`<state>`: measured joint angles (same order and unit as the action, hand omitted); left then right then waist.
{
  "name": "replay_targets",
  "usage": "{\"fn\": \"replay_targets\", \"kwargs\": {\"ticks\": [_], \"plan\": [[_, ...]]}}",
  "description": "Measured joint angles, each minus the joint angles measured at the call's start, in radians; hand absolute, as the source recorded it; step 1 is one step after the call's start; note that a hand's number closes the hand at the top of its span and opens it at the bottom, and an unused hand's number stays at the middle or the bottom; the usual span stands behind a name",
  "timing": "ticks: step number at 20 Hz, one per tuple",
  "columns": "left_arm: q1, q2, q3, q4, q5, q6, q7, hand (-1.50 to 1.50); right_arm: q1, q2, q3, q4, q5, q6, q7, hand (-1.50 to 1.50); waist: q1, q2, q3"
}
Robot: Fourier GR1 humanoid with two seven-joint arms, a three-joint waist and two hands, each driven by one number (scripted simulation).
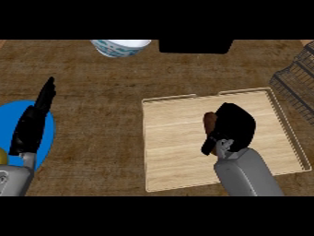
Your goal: Pick the sweet potato from the tray and place it in the tiered basket
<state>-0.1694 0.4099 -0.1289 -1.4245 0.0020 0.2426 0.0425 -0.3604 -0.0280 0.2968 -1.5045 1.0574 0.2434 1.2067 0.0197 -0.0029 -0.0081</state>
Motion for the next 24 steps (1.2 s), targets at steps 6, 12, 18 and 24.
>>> {"fn": "replay_targets", "kwargs": {"ticks": [6, 12, 18, 24], "plan": [[-0.039, -0.006, -0.012, -0.005, -0.004, -0.013, 0.006, 0.0, -0.215, 0.013, -0.274, 0.158, -0.005, -0.112, -0.043, 1.5, 0.044, 0.032, 0.008], [-0.055, -0.014, -0.019, 0.002, -0.006, -0.02, 0.007, 0.0, -0.418, -0.041, -0.42, 0.244, 0.147, -0.269, -0.069, 1.5, 0.065, 0.036, 0.007], [-0.059, -0.01, -0.019, 0.008, -0.007, -0.033, 0.007, 0.0, -0.604, -0.119, -0.485, 0.358, 0.358, -0.365, -0.069, 1.5, 0.068, 0.031, 0.006], [-0.051, -0.015, -0.014, 0.007, -0.014, -0.026, 0.015, 0.0, -0.782, -0.192, -0.537, 0.536, 0.524, -0.383, -0.057, 1.5, 0.053, 0.023, 0.006]]}}
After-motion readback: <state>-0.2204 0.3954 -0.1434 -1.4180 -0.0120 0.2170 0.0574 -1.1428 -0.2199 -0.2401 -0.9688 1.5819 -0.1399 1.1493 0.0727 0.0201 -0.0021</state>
